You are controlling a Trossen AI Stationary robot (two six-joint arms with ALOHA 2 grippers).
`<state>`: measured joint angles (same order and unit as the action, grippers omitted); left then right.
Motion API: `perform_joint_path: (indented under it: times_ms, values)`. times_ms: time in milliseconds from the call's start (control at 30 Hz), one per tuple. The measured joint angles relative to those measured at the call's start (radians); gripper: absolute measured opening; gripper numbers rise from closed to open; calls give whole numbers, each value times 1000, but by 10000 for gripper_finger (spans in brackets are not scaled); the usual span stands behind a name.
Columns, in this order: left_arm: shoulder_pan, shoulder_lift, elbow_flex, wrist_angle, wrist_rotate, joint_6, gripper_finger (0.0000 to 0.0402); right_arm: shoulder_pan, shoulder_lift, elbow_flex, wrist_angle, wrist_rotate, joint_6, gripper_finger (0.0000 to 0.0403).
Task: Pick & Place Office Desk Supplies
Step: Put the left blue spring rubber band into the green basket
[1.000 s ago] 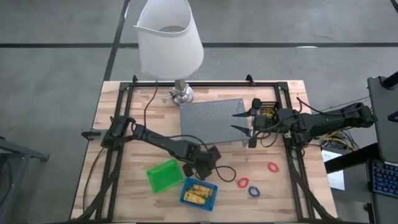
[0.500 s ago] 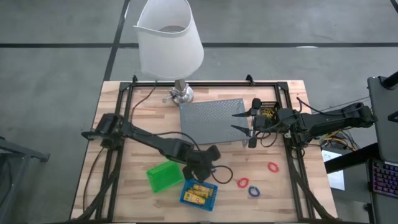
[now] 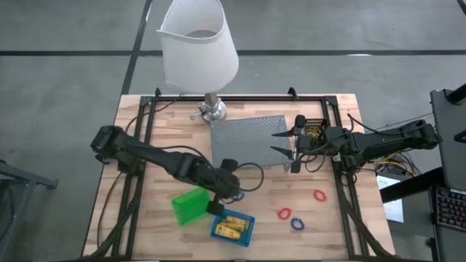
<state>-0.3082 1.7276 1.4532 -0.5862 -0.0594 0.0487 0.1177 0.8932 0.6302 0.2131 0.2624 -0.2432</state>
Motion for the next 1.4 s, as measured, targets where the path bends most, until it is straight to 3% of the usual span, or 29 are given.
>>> perform_joint_path:
  times_ms: [367,667,867,967,1100,1400]
  values:
    - [-67,-28,0,-375,-53,-535,2,0,0,0,0,0,0,185]
    - [-132,-29,-1,-542,-53,-941,2,0,0,0,0,0,0,185]
    - [-156,-29,-32,-555,-61,-1096,2,0,0,0,0,0,0,185]
    - [-159,-29,-83,-539,-16,-1156,3,0,0,0,0,0,0,185]
    - [-159,-29,-164,-479,46,-1190,3,0,0,0,0,0,0,185]
    - [-158,-29,-297,-357,79,-1212,3,0,0,0,0,0,0,185]
